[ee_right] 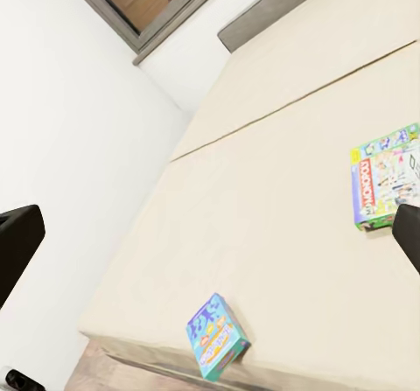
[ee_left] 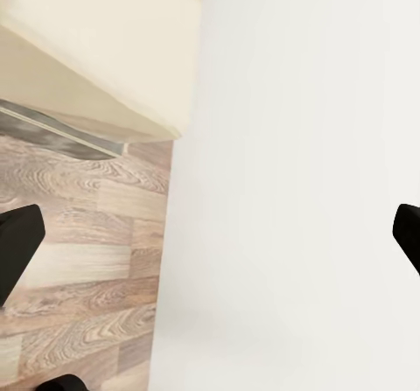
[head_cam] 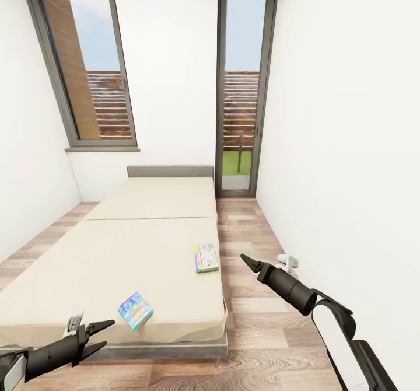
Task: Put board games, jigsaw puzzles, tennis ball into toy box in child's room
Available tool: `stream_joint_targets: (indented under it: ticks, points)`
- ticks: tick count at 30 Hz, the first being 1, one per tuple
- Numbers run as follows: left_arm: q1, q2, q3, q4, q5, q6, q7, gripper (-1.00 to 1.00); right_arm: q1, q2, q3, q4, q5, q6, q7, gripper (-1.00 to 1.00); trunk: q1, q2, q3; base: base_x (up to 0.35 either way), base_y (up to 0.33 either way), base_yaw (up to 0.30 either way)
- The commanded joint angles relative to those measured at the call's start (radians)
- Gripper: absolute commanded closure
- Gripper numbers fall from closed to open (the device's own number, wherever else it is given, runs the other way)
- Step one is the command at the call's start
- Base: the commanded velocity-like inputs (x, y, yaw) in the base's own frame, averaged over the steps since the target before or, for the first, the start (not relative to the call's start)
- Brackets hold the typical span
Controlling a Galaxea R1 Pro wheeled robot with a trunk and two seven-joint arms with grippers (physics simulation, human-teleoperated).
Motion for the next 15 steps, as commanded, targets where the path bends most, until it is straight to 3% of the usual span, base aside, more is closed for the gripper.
stream_joint_targets:
  ticks: [1,15]
  points:
    - [-0.001,0.000,0.000,-0.002,0.003,0.010,-0.002,-1.00,-0.001,0.000,0.000,0.000,-0.002,0.004,0.001,-1.00,0.004,-0.008,-0.004,0.000,0.000,0.000]
    - [-0.001,0.000,-0.001,-0.038,0.004,0.002,-0.005,-1.00,-0.001,-0.008,0.000,0.002,-0.005,0.004,0.007,-1.00,0.058,-0.106,-0.048,0.000,0.000,0.000]
